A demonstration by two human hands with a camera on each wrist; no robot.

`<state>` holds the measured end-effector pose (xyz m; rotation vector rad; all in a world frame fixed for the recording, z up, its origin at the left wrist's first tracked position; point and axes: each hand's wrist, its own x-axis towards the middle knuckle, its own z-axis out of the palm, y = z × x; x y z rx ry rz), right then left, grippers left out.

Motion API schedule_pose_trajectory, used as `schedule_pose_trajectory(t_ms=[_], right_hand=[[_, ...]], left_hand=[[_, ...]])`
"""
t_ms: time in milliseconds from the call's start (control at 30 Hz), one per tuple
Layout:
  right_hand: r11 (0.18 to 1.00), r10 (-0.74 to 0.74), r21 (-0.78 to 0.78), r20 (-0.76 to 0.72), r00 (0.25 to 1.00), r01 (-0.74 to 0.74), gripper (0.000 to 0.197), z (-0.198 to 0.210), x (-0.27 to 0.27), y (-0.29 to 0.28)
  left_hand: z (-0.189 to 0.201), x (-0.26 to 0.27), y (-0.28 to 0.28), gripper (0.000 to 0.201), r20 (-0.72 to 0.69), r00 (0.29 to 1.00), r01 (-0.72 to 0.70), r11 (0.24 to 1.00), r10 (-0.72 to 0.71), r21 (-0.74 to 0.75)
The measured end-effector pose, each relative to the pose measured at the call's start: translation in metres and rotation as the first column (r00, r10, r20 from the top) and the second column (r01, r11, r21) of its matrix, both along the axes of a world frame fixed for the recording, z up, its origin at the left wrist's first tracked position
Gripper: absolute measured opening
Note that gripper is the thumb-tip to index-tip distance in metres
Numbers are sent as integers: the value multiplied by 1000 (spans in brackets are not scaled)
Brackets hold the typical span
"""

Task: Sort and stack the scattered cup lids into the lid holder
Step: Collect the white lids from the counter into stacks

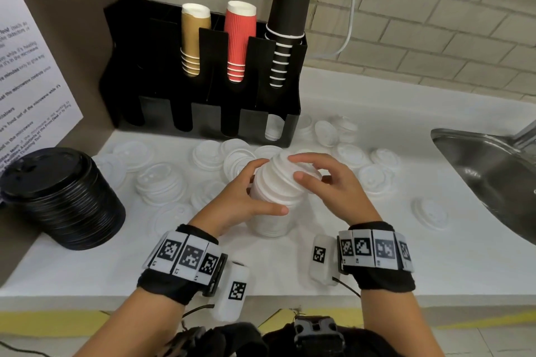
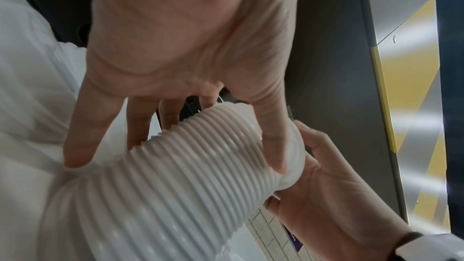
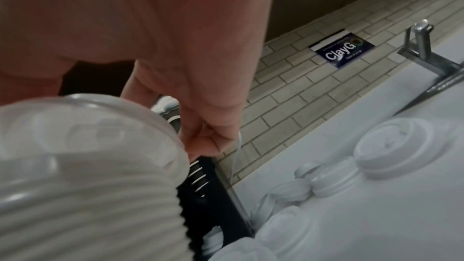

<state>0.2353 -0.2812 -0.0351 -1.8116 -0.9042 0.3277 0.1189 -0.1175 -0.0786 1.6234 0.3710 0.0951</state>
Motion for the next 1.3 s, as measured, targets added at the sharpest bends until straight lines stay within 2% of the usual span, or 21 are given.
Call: schedule_pose_trajectory(t_ms=[133,367,567,700,733,800,833,867,933,967,1000,1033,1133,1200,1233,1300], right_hand=[[999,49,-22,31,998,-48,27,-2,-7,5],[990,79,-131,138,987,-61,37,1,-11,8],[985,93,-162,181,979,-63,40,1,-11,8],[967,160,-225,158,974,-123,43,3,-7,7],[973,129,-211,157,979,-95,44,3,0,3],[978,-53,-189,155,986,83,45,2,26,-10],[947,-162,-253,161,973,200,47,0,44,-18],[868,-247,-392,195,949,306,52,-2,62,-26],[596,-290,-682,310,905,424,68,-8,92,-40],[493,-273,-748,352,895,444,74,-11,104,-44],[439,-254,-780,369,894,446,77,-13,112,-47],[418,-241,-798,363,900,434,78,-16,119,-48],[396,-211,-837,318,924,378,76,-21,133,-50],[413,-194,-836,307,932,361,74,-22,137,-51],[448,-188,-824,291,938,345,73,-22,139,-51],[577,-202,-769,192,960,275,76,-17,141,-53]], left_hand=[[0,0,-1,88,1,1000,-6,1000,6,9],[0,0,-2,85,11,1000,-17,1000,17,17],[0,0,-3,85,24,1000,-16,1000,16,21],[-1,0,-3,86,35,999,-14,1000,13,9],[0,0,-3,89,33,999,-17,1000,17,-3],[1,0,-3,96,31,999,-25,1000,26,-18],[2,-1,-3,97,33,999,-26,999,26,-20],[3,0,-3,96,36,999,-22,1000,23,-18],[3,-1,-2,94,37,999,-15,1000,15,-6],[3,-1,-2,93,35,999,-13,1000,13,-1],[3,-1,-2,94,34,999,-12,1000,12,2],[4,-2,-2,96,34,999,-12,1000,12,1],[6,-2,-3,98,38,999,-32,999,33,-14],[8,-2,-3,93,44,998,-40,999,41,-17],[8,-1,-2,92,45,998,-38,999,39,-10],[8,-1,-1,91,45,999,-28,1000,28,8]])
